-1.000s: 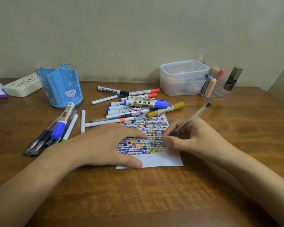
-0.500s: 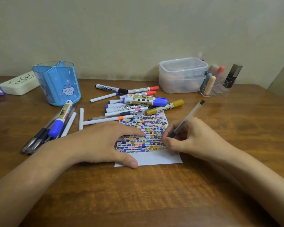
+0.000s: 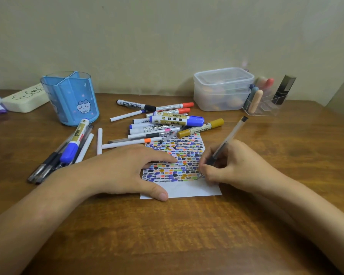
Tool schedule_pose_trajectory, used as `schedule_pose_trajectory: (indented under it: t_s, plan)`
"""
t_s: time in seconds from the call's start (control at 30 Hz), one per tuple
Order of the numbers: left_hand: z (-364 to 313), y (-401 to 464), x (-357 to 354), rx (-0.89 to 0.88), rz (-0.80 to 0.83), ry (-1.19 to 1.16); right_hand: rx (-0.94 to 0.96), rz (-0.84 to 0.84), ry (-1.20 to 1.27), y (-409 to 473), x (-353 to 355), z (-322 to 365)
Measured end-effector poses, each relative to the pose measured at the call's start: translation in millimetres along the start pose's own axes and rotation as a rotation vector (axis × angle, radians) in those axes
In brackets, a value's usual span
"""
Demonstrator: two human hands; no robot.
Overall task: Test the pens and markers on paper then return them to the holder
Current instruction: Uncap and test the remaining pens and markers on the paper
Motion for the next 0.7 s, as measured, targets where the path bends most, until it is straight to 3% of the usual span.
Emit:
schedule_pose_trajectory:
  t_s: [0.7]
  plan:
    - [0.1, 0.4, -0.3, -0.002, 0.005, 0.021, 0.027, 0.004, 0.016, -0.9, -2.7, 4.1]
Point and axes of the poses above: each hand's wrist, its own y-axis towards the middle knuckle, its own x-axis out of the back of the hand, z = x × y, the point moved 5 cm from there along y, towards the middle knuckle, and after that the axes turned 5 degrees about x, right-handed, at the moved point
